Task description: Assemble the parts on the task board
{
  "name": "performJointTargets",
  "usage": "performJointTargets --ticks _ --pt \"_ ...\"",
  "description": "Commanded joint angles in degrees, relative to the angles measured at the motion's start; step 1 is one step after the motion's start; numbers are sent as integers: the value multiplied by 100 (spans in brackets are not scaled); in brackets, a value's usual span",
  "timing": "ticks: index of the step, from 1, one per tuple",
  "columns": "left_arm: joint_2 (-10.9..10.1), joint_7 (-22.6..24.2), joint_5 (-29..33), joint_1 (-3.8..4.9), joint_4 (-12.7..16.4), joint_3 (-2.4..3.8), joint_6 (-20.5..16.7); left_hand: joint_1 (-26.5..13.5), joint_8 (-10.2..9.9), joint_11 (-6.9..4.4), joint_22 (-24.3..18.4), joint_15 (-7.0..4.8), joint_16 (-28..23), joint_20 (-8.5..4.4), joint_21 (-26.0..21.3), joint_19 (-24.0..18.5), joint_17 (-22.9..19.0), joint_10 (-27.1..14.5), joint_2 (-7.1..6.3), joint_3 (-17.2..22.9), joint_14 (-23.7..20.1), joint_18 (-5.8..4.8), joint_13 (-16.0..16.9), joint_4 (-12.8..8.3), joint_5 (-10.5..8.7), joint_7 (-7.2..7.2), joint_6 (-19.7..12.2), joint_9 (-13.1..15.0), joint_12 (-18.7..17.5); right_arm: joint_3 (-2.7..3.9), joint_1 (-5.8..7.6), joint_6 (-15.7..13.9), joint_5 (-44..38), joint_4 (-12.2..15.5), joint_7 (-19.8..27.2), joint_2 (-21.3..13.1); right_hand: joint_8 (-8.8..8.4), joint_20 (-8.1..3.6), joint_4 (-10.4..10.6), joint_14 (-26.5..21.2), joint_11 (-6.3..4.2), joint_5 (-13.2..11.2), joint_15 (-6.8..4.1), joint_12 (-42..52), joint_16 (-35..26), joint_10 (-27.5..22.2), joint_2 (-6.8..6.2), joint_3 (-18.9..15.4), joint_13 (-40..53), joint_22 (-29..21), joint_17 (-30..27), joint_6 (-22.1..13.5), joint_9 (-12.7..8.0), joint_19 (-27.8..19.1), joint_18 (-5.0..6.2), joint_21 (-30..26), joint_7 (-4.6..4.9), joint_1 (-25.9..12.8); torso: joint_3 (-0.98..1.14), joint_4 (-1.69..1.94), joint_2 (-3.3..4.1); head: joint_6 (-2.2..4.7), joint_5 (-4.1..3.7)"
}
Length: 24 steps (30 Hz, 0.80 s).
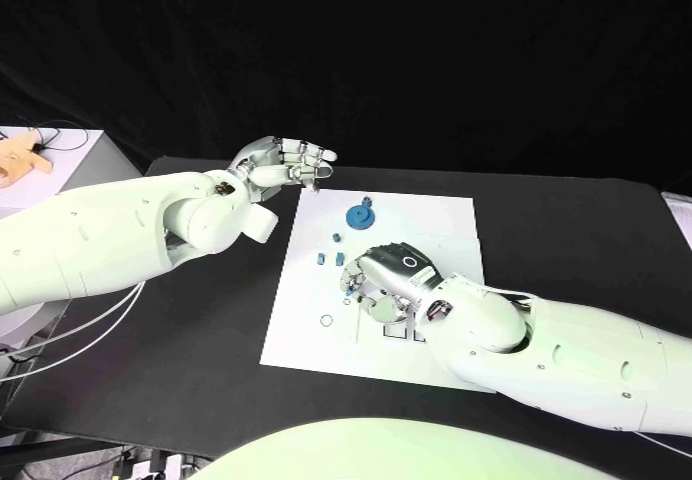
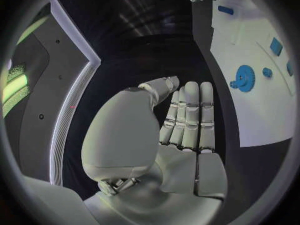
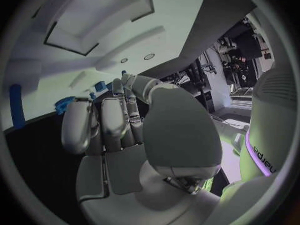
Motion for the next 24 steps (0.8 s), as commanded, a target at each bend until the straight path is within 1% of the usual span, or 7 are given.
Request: performJointTargets --ticks 1,2,10,24 --pt "12 19 10 3 10 5 87 13 24 14 -6 44 -4 32 -31 19 -8 -46 29 -33 -14 87 -9 13 8 8 -52 -10 18 -2 -18 268 -195 -2 -86 25 14 -3 -9 150 -159 27 -35 5 18 199 53 35 10 349 -5 18 1 46 -37 29 25 -24 0 4 2 -32 22" --pt "12 18 10 3 9 5 87 13 24 14 -6 44 -4 32 -31 19 -8 -46 29 -33 -14 87 -9 13 8 8 -52 -10 18 -3 -22 284 -200 -1 -88 32 14 -3 -9 150 -159 27 -35 5 18 199 53 35 10 349 -5 18 1 46 -37 29 25 -24 0 2 0 -45 28" --pt "20 15 10 3 7 5 96 13 26 15 -7 45 -4 33 -33 20 -8 -50 30 -34 -15 87 -9 13 9 8 -57 -10 19 -6 -44 355 -217 -22 -95 81 14 -3 -9 150 -159 27 -35 5 18 199 53 35 10 349 -5 18 1 46 -37 29 25 -24 -1 -6 -4 -78 53" --pt "20 3 10 3 4 5 113 13 26 15 -7 45 -4 33 -33 20 -8 -50 30 -34 -15 87 -9 13 9 8 -57 -10 19 -10 -66 462 -286 -63 -160 123 14 -2 -13 151 -157 29 -33 4 32 197 53 39 11 360 5 15 5 50 -40 45 28 -30 0 -5 0 -109 67"
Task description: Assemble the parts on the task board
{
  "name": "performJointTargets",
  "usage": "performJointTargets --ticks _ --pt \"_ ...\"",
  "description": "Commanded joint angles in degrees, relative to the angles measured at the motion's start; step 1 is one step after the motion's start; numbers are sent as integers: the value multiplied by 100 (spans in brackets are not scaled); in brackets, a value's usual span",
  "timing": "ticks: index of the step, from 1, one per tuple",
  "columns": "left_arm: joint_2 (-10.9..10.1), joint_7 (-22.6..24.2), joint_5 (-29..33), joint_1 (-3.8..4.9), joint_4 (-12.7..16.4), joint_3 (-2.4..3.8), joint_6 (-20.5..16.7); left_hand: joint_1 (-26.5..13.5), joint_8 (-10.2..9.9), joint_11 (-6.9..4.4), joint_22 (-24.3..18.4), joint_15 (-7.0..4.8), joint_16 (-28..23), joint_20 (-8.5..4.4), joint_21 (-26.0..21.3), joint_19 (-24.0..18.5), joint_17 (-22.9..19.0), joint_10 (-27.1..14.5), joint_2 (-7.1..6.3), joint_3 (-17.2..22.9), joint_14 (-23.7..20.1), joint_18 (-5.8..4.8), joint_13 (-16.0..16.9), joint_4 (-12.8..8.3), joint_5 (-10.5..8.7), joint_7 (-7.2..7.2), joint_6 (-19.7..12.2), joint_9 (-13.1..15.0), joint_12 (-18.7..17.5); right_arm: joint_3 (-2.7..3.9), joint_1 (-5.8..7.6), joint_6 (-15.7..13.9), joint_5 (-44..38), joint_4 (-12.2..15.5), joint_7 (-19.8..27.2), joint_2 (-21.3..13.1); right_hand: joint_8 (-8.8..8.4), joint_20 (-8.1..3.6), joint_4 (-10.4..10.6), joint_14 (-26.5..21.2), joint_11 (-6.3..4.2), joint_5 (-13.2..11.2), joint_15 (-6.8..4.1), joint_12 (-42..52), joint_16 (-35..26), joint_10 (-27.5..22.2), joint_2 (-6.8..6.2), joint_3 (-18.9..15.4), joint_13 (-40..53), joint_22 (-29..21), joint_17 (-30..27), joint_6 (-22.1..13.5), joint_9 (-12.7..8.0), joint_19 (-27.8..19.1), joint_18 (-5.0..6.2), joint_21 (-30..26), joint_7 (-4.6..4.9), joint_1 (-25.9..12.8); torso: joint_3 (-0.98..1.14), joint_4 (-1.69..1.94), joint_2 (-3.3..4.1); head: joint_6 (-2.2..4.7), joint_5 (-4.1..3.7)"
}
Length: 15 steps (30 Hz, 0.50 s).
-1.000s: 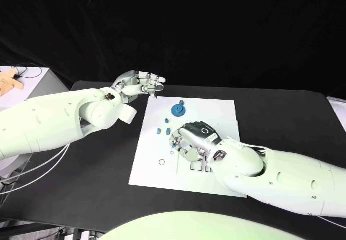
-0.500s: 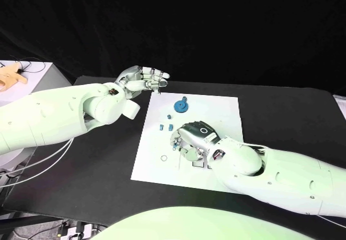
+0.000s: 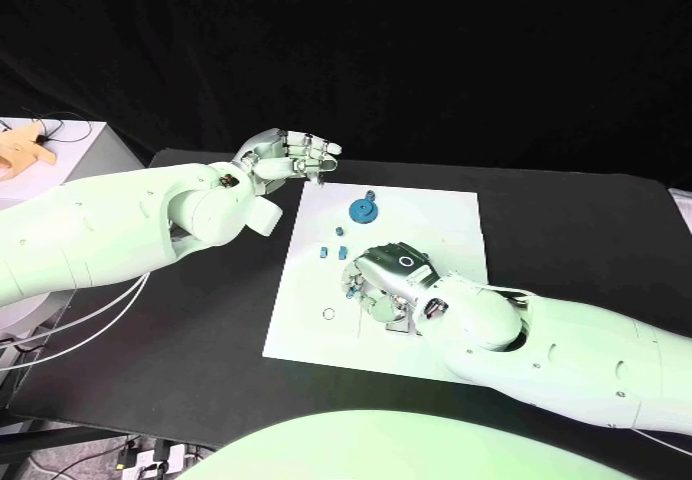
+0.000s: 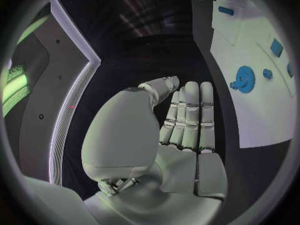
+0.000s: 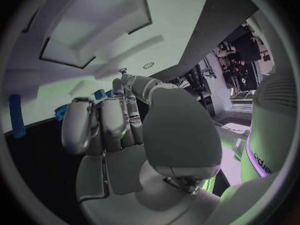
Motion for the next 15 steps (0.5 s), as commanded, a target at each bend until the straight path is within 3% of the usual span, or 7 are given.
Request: performJointTargets --ticks 1,15 --pt "10 17 10 3 6 5 101 13 26 -5 -7 45 -4 33 -33 19 -9 -30 30 -34 -15 87 -8 13 9 -12 -37 -5 19 -1 -7 163 -117 9 -27 8 17 -2 3 151 -150 32 -33 15 33 190 50 25 5 362 5 7 6 50 -41 20 20 -26 0 1 2 -15 0" --pt "14 8 10 3 5 5 122 12 33 -3 -10 47 -3 35 -36 19 -9 -41 30 -39 -18 87 -10 12 9 -10 -47 -6 23 -12 -19 277 -336 -65 -138 79 17 -1 -1 150 -149 34 -32 15 35 189 50 27 6 364 4 5 9 50 -41 21 22 -30 2 0 -1 -22 -10"
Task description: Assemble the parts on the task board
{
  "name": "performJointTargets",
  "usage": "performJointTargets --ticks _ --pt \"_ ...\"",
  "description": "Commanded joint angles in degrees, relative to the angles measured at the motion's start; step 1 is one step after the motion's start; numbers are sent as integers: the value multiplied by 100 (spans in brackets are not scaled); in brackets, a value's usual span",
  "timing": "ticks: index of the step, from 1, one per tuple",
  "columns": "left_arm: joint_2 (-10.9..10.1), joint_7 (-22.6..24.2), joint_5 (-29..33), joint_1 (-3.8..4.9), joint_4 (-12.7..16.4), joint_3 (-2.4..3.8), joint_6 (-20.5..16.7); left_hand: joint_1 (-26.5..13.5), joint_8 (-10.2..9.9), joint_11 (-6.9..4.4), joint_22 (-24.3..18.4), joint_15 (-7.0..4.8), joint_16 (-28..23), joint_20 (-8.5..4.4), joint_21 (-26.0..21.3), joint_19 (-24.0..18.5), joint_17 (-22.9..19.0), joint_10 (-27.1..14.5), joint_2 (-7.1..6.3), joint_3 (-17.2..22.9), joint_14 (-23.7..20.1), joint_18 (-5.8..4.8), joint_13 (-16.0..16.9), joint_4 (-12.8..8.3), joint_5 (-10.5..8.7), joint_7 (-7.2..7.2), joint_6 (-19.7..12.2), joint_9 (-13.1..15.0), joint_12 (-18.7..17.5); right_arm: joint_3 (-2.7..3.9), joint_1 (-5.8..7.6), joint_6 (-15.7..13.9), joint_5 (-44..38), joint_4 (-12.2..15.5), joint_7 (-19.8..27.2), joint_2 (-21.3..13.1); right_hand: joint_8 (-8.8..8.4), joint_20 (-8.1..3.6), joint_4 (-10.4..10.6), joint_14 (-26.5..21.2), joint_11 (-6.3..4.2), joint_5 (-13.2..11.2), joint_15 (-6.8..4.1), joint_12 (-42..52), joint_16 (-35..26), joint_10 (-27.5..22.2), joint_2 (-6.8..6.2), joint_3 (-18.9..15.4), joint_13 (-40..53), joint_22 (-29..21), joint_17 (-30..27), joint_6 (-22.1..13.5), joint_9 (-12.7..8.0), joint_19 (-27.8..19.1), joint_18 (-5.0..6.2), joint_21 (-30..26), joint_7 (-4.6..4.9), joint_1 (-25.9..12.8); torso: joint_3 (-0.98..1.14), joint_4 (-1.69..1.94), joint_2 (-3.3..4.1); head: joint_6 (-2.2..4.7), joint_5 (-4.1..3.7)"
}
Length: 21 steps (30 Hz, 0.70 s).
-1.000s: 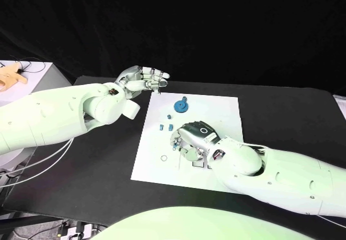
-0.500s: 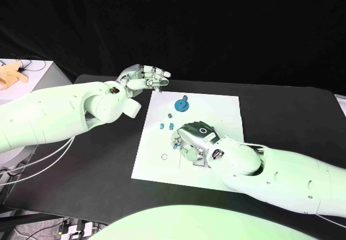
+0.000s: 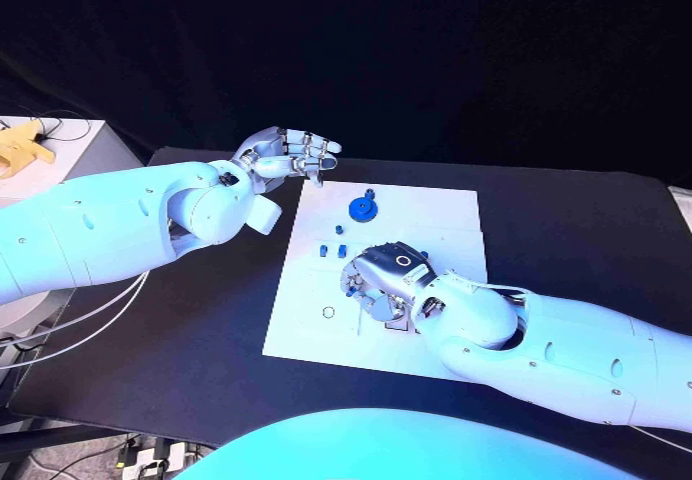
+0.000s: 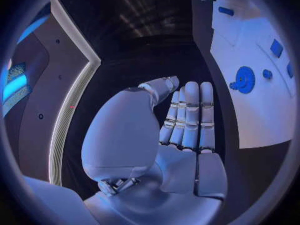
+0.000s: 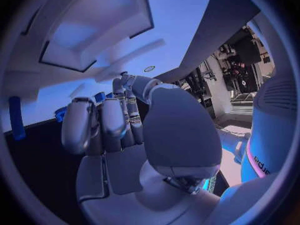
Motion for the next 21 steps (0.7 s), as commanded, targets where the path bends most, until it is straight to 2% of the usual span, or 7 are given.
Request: performJointTargets --ticks 1,12,15,19,20,21 --pt "9 19 10 3 10 5 105 12 33 -3 -5 26 -3 35 -36 19 -10 -41 30 -23 3 87 -7 -3 9 -10 -47 -7 23 -6 -15 164 -272 -18 -94 28 20 -1 0 153 -138 19 -29 27 35 178 39 28 8 365 4 7 9 50 -41 22 24 -1 0 4 0 0 -5" --pt "6 13 9 3 14 5 111 12 33 -3 -5 26 -3 35 -36 19 -10 -41 30 -23 3 87 -7 -3 9 -10 -47 -7 23 -15 -33 433 -509 -31 -152 83 19 3 -7 147 -131 13 -25 21 26 165 31 29 7 357 -12 -4 17 40 -36 -1 30 -18 -2 -2 -5 0 4" --pt "4 11 8 3 14 5 112 12 33 -3 -5 26 -3 35 -36 19 -10 -41 30 -23 3 87 -7 -3 9 -10 -47 -7 23 -17 -34 486 -491 -31 -92 87 -5 14 -12 135 -106 5 -5 4 17 93 15 25 -3 319 -33 -61 24 1 -20 -90 57 -57 -2 -6 -5 0 8" --pt "0 8 8 3 17 5 115 12 33 -3 -5 26 -3 35 -36 19 -10 -41 30 -23 3 87 -7 -3 9 -10 -47 -7 23 -19 -34 514 -458 -28 -10 83 -151 79 -7 71 -7 2 84 -4 -44 -220 -106 -17 -65 242 -129 -311 -4 -104 11 -290 146 -179 -1 -9 -8 0 13" --pt "-2 7 7 3 17 5 116 15 42 0 -8 28 -3 37 -40 19 -11 -55 30 -28 -2 87 -9 -8 10 -9 -62 -9 27 -19 -34 519 -449 -25 8 81 -237 107 21 24 18 -15 127 -3 -102 -415 -198 -65 -108 181 -199 -445 -31 -167 35 -428 140 -264 0 -9 -7 0 15" --pt "-3 5 7 3 18 5 117 15 42 0 -8 28 -3 37 -40 19 -11 -55 30 -28 -2 87 -9 -8 10 -9 -62 -9 27 -20 -34 524 -441 -22 21 78 -261 126 27 -1 42 -43 129 4 -116 -498 -228 -87 -128 162 -226 -475 -35 -194 45 -478 141 -283 1 -10 -7 0 16"
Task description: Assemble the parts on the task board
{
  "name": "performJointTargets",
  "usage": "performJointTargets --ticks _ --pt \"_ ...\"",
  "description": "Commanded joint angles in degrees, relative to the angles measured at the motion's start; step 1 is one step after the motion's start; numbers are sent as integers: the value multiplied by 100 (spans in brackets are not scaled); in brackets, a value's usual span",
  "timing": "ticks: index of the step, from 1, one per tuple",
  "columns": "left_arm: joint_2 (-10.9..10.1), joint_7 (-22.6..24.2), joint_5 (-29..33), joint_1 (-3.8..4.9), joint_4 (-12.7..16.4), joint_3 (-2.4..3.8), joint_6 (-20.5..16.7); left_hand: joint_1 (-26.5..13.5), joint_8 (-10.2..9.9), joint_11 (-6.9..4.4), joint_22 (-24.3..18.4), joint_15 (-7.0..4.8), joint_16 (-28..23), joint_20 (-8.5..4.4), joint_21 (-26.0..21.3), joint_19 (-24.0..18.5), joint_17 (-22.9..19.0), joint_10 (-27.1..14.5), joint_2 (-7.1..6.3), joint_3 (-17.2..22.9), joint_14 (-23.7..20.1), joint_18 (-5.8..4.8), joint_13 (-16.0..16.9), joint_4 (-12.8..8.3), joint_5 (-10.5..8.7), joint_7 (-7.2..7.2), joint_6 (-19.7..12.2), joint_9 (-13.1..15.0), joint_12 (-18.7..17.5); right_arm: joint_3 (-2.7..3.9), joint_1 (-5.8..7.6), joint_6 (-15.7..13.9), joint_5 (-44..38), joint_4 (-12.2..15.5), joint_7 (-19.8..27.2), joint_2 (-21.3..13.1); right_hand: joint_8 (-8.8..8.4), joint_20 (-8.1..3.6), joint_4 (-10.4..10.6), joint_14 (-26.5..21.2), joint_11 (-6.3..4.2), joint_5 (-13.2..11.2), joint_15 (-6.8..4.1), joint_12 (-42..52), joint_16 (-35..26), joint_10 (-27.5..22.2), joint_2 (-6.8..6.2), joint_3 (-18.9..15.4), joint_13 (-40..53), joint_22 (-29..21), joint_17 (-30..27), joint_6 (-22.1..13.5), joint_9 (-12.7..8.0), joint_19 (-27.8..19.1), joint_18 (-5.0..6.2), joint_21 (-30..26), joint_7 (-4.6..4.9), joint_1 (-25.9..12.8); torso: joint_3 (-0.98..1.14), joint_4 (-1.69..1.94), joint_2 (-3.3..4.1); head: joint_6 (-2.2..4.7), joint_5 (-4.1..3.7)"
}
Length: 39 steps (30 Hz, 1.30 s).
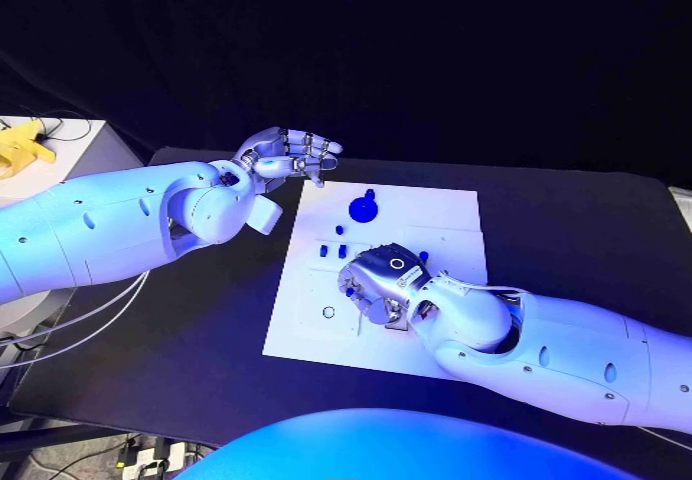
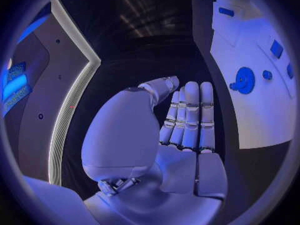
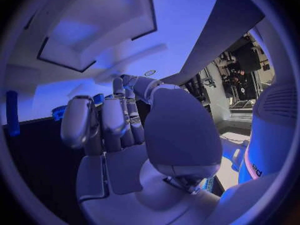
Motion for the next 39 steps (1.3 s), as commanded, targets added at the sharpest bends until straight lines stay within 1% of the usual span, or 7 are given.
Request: performJointTargets --ticks 1,8,17,26,30,35,39 --pt "2 18 7 3 14 5 96 15 19 0 -9 28 -3 37 -19 19 -8 -55 30 -28 -3 87 -7 -7 10 12 -41 -7 27 -19 -19 269 -63 6 123 -10 -78 19 10 -3 34 -65 42 -21 -51 -206 -121 -65 -72 146 -61 -108 -54 -69 50 -118 1 -18 3 -3 0 0 4" --pt "-8 10 3 3 18 5 104 15 19 0 -9 28 -3 37 -19 19 -8 -55 30 -28 -3 87 -7 -7 10 12 -41 -7 27 -21 -19 206 -46 13 100 -46 -298 127 8 -323 154 -143 148 9 -482 -841 -249 -209 -135 -191 -573 -429 -111 -389 184 -854 -10 -12 1 1 0 0 -2" --pt "-14 -3 2 3 18 4 120 15 19 0 -9 28 -3 37 -19 19 -8 -55 30 -28 -3 87 -7 -7 10 12 -41 -7 27 -21 -19 -21 -49 44 8 -118 -523 214 14 -715 236 -138 222 118 -857 -1351 -201 -662 -122 -596 -1154 -700 -176 -746 330 -1721 -26 191 3 2 2 0 -11" --pt "-14 -18 1 3 13 4 144 18 25 2 -11 30 -2 39 -21 19 -8 -69 32 -32 -5 88 -10 -11 11 13 -57 -10 29 -8 -3 -667 111 252 48 -398 -547 222 71 -758 231 -108 220 237 -850 -1377 -142 -800 -105 -632 -1255 -678 -182 -759 344 -1804 -2 251 3 1 -2 29 -55" --pt "-13 -18 0 3 10 4 153 17 27 3 -12 31 -1 40 -22 19 -8 -74 33 -34 -5 87 -10 -10 10 14 -61 -11 30 36 105 -726 448 493 115 -729 -553 183 140 -618 175 -79 174 451 -645 -1166 -135 -747 -89 -481 -1181 -604 -186 -586 294 -1504 53 268 -4 -10 -9 91 -122" --pt "-24 -7 0 3 12 4 159 14 32 5 -13 33 -1 41 -24 18 -9 -82 32 -37 -8 87 -12 -9 10 15 -65 -11 31 98 441 -331 1040 796 248 -1354 -585 157 230 -487 143 -206 148 558 -435 -1055 -187 -714 -107 -314 -1064 -598 -196 -426 232 -1178 56 210 0 -45 -12 165 -192" --pt "-16 -3 3 2 0 3 164 14 32 5 -13 33 -1 41 -24 18 -9 -82 32 -37 -8 87 -12 -9 10 15 -65 -11 31 124 643 -146 1203 798 362 -1667 -600 149 273 -398 132 -217 139 575 -264 -1058 -265 -772 -121 -223 -935 -599 -199 -343 199 -1003 24 166 1 -70 -23 193 -204"
